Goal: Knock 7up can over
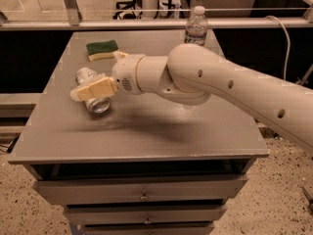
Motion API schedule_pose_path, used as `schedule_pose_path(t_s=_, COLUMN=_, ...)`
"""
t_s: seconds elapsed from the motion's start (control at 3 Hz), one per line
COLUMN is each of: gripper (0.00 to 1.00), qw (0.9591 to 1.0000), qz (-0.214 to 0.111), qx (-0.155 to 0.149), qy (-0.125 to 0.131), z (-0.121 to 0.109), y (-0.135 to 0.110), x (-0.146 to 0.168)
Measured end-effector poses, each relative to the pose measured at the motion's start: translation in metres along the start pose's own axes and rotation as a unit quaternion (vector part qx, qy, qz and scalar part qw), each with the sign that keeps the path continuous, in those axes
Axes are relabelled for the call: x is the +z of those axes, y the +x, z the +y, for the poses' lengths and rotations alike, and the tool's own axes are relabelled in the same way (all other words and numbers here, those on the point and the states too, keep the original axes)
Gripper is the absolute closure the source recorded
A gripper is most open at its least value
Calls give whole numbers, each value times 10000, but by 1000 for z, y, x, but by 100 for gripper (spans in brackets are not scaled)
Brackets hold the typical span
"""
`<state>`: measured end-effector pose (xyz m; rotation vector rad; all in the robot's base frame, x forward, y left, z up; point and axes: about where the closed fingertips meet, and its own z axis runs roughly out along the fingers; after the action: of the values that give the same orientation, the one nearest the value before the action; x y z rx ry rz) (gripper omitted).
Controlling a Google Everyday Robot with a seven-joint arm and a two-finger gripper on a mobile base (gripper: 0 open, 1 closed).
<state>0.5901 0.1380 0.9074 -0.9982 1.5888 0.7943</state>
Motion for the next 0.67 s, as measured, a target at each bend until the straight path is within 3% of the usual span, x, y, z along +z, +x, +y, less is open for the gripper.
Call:
schedule_pose_path(t_s=0.33, gripper=0, qw=9999, qz=5, qx=113, qy=99, z=-16, y=-2, x=8)
schedule_pose_path(t_s=0.67, gripper=0, qw=9999, qz=51, qx=72, qy=95, z=-23, y=15, x=-10)
